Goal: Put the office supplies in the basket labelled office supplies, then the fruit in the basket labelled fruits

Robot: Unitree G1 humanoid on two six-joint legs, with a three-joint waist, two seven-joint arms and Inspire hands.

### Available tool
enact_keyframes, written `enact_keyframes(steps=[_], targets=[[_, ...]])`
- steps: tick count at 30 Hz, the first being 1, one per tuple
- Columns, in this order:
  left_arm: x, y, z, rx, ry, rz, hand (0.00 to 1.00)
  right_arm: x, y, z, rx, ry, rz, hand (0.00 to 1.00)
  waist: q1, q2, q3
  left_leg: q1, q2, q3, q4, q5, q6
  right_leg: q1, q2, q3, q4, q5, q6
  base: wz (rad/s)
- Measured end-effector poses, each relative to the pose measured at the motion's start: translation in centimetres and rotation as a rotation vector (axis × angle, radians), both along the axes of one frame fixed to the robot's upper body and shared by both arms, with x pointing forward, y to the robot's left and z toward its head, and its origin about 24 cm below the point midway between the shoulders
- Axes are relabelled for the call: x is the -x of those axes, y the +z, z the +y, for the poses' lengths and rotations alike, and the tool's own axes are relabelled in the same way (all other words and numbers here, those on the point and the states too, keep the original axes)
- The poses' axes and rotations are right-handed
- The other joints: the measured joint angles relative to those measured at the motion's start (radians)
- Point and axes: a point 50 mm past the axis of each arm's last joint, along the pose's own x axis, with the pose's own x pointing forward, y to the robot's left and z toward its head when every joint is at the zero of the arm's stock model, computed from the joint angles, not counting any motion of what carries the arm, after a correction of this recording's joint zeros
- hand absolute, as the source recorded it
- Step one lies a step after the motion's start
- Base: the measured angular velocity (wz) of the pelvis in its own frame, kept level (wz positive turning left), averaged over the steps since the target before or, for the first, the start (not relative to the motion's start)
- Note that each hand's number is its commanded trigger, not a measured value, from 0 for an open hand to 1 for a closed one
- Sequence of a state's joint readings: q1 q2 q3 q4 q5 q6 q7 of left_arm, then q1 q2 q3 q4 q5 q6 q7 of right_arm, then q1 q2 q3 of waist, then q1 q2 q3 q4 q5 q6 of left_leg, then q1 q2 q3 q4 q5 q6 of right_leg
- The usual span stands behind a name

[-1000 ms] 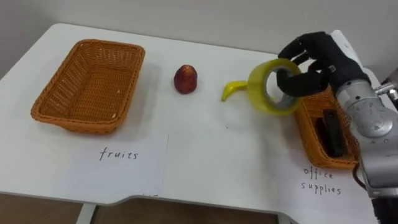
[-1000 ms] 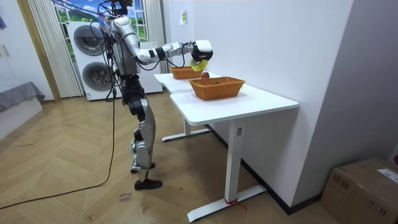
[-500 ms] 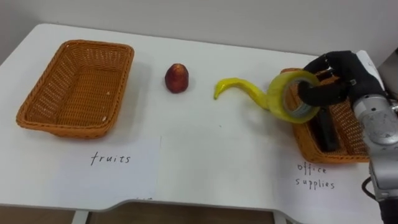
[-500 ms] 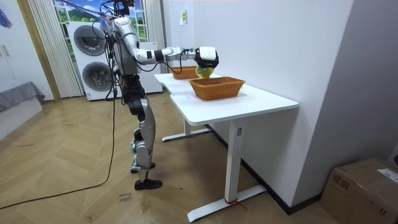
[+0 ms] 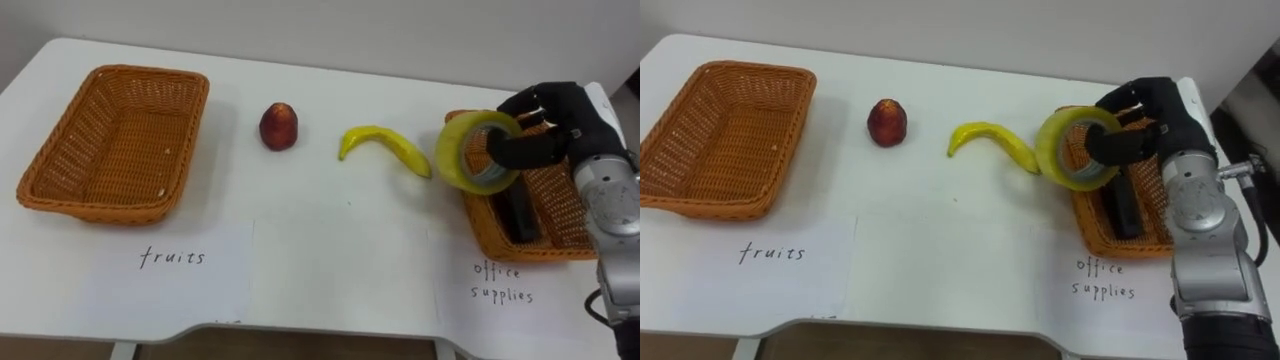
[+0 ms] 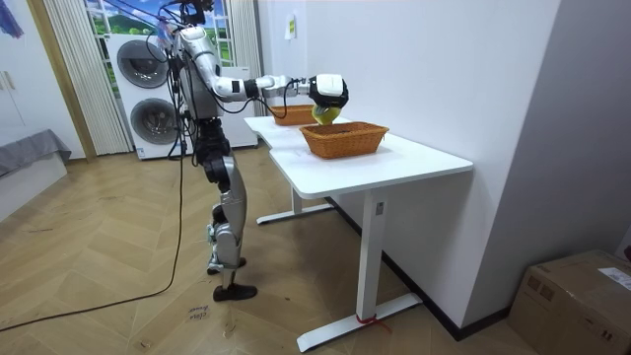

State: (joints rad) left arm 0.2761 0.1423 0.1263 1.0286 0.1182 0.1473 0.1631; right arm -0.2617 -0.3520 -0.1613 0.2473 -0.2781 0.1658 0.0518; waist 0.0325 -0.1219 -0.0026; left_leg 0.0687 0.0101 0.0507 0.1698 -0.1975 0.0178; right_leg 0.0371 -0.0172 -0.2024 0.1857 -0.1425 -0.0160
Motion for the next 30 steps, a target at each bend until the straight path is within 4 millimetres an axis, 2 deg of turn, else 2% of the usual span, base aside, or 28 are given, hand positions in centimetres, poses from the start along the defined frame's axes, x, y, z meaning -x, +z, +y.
enact_keyframes(steps=[6, 15, 30], targets=[[0.49, 0.02, 0.06, -0.001, 0.003, 0.014, 0.0, 0.04, -0.29, -0.15, -0.011, -0.01, 0.007, 1.0, -0.001, -0.002, -0.0019, 0.001, 0.0, 0.001, 0.0, 0.0, 0.0, 0.001, 0.0, 0.002, 0.0, 0.0, 0.0, 0.0], [0.75, 0.04, 0.09, 0.002, 0.002, 0.021, 0.0, 0.33, -0.37, -0.65, -0.054, -0.04, -0.009, 1.0, -0.007, 0.004, 0.0018, 0.004, 0.001, 0.001, -0.002, 0.0, 0.0, 0.004, 0.0, 0.002, 0.0, 0.0, 0.0, 0.0], [0.9, 0.02, 0.01, 0.037, -0.002, 0.023, 0.0, 0.37, -0.42, -0.67, -0.062, -0.045, -0.012, 1.0, -0.011, 0.006, -0.0002, 0.007, 0.004, 0.001, -0.002, 0.0, 0.0, 0.007, 0.0, 0.002, -0.001, 0.0, 0.0, 0.0]])
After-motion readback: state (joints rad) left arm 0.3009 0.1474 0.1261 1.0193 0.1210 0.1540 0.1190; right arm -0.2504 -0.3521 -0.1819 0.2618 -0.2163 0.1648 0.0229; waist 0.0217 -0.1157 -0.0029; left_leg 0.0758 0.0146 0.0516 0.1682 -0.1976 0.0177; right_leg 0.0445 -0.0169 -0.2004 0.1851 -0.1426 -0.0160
